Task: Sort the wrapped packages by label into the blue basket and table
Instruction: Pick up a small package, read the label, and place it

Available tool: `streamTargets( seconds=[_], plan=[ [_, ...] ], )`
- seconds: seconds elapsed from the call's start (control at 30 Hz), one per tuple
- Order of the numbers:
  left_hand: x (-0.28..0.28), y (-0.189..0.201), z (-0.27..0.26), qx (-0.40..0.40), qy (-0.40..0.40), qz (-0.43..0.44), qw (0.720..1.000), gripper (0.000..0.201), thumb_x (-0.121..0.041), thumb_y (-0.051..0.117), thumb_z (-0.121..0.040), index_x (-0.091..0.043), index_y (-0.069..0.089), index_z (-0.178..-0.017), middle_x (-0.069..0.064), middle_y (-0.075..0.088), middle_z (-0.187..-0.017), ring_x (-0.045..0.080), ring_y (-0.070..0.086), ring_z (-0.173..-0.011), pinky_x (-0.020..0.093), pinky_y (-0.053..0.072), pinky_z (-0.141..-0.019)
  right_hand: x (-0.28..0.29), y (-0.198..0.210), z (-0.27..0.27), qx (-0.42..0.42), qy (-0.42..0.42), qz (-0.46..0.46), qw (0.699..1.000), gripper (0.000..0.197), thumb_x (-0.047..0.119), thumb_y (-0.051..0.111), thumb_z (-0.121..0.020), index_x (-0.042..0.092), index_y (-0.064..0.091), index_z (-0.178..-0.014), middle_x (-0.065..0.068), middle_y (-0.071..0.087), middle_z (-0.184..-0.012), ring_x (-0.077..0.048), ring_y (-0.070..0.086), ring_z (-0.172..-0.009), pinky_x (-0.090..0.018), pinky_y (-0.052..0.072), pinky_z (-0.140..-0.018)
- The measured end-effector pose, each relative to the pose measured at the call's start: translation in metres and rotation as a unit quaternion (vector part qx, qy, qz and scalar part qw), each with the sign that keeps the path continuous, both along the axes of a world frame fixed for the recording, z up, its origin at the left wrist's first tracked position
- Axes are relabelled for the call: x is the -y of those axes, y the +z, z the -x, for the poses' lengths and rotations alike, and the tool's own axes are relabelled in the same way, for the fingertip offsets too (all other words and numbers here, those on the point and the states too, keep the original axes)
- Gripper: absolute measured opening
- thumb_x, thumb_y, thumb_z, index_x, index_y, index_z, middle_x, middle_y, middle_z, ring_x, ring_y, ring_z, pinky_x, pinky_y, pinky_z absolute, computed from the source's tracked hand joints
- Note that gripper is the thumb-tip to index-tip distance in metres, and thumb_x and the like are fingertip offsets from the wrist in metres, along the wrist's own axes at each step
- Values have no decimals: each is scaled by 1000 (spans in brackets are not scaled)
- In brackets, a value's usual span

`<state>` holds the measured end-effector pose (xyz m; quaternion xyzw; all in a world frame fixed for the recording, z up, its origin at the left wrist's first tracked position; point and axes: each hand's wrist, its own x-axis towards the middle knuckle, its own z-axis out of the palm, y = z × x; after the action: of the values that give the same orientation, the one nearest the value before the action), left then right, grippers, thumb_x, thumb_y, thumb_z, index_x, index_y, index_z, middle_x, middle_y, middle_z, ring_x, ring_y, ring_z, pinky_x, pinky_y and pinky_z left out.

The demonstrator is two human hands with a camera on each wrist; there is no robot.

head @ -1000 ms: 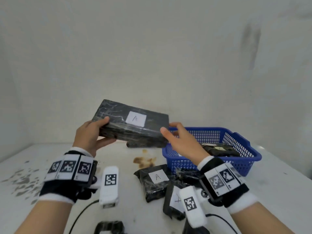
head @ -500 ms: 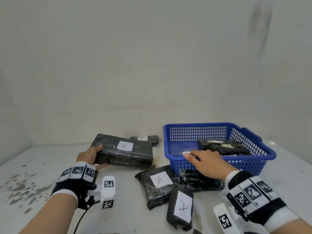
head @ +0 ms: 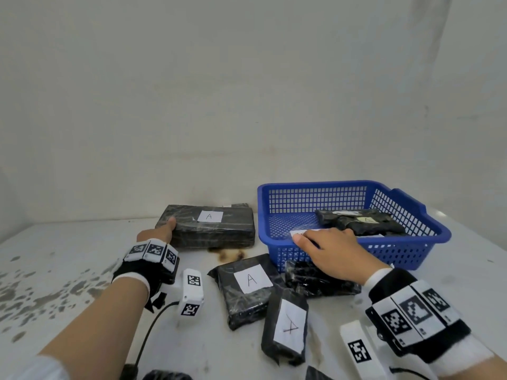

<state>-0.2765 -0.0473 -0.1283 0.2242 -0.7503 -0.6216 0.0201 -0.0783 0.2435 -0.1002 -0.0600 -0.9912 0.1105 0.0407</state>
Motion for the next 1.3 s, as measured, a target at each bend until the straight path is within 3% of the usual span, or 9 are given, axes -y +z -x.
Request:
streamTargets(
  seconds=[0.2, 0.33, 0.43, 0.57, 0.63, 0.8, 1.0, 1.17, 1.3],
  plan=[
    [0, -6, -9, 2, -74, 39, 996, 56, -29, 60, -96, 4, 44, -138, 22, 56, -129, 32, 59, -115, 26, 50, -80, 2, 2, -4, -14, 12, 31, 999, 49, 50, 25, -106, 23, 63, -120, 1, 68, -101, -25, 58, -108, -44, 24, -109],
    [4, 22, -22, -1, -38, 113, 993, 59, -36, 60, -94, 13, 51, -127, 28, 56, -131, 40, 56, -118, 39, 42, -99, 0, 10, -13, -64, 27, 148, 987, 32, 45, 49, -102, 25, 64, -122, 3, 68, -119, -16, 60, -113, -35, 40, -104],
    [13, 38, -23, -38, -75, 97, 992, 45, -17, 56, -97, 8, 49, -134, 23, 56, -133, 34, 56, -121, 36, 44, -94, -6, 16, -27, -143, 25, 190, 971, 21, 36, 64, -96, 24, 68, -112, 8, 67, -114, -11, 60, -111, -26, 44, -91],
    [16, 65, -37, -80, -127, 67, 986, 18, -10, 57, -95, -1, 61, -80, 3, 68, -51, 14, 64, -49, 28, 51, -57, 0, 32, -55, -162, 93, 210, 960, 5, 28, 71, -91, 26, 70, -96, 13, 72, -96, -5, 66, -94, -37, 54, -95],
    [16, 78, -52, -94, -150, 70, 982, 15, -9, 58, -94, -4, 60, -80, -3, 60, -40, 10, 59, -36, 26, 51, -52, 8, 42, -73, -88, 154, 229, 957, 12, 28, 76, -88, 30, 72, -99, 10, 75, -94, -6, 69, -90, -39, 55, -93],
    [18, 91, -96, -146, -226, 65, 961, 9, -12, 59, -95, -5, 63, -99, 5, 65, -69, 9, 64, -44, 24, 57, -57, 35, 49, -110, 162, 241, 156, 944, 51, 40, 83, -76, 60, 61, -117, 28, 59, -129, -1, 66, -100, -26, 50, -94],
    [16, 92, -140, -183, -274, 74, 941, 11, -15, 59, -96, -6, 64, -101, 6, 66, -79, 6, 66, -48, 19, 56, -54, 45, 28, -131, 280, 254, 74, 923, 78, 28, 87, -75, 52, 49, -138, 22, 44, -136, -16, 56, -116, -22, 43, -88],
    [16, 94, -171, -185, -296, 98, 932, 16, -15, 61, -95, -3, 66, -104, 7, 68, -82, 7, 67, -50, 17, 56, -52, 47, 15, -135, 217, 255, 97, 937, 64, 20, 85, -77, 35, 56, -132, 6, 56, -132, -25, 63, -105, -22, 47, -84],
    [14, 107, -197, -199, -311, 130, 920, 31, -33, 55, -97, -8, 65, -111, 10, 72, -95, 15, 68, -66, 23, 58, -61, 41, 31, -130, 2, 214, 244, 946, 60, 34, 90, -67, 42, 59, -119, 8, 62, -124, -16, 64, -110, -38, 54, -97]
  ],
)
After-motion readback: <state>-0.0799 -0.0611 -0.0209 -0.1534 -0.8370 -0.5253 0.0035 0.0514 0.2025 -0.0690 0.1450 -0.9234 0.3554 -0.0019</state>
